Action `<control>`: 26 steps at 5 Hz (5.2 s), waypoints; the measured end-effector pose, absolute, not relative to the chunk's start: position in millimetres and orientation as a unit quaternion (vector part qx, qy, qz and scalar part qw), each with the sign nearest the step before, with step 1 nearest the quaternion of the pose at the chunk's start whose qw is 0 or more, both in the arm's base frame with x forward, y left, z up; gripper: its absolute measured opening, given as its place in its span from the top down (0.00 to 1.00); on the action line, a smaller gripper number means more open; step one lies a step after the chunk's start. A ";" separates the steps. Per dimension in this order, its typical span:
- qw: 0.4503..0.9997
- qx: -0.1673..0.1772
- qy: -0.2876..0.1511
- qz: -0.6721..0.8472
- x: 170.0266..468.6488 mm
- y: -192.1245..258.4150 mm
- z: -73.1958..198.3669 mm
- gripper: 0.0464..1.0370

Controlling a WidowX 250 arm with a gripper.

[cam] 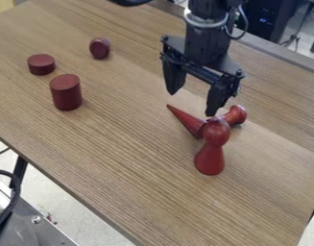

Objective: Move the dumbbell to the left

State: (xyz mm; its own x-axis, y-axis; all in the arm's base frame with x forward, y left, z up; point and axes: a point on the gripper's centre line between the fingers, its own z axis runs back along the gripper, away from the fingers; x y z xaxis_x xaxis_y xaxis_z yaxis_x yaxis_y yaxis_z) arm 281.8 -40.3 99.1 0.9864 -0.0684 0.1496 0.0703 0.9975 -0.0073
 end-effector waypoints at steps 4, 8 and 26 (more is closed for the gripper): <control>0.998 -0.034 0.013 -0.051 259.4 -63.6 89.3 0.04; 0.995 -0.072 0.028 -0.070 267.0 -74.7 61.2 0.04; 0.964 -0.038 -0.067 0.253 356.4 121.7 59.3 0.46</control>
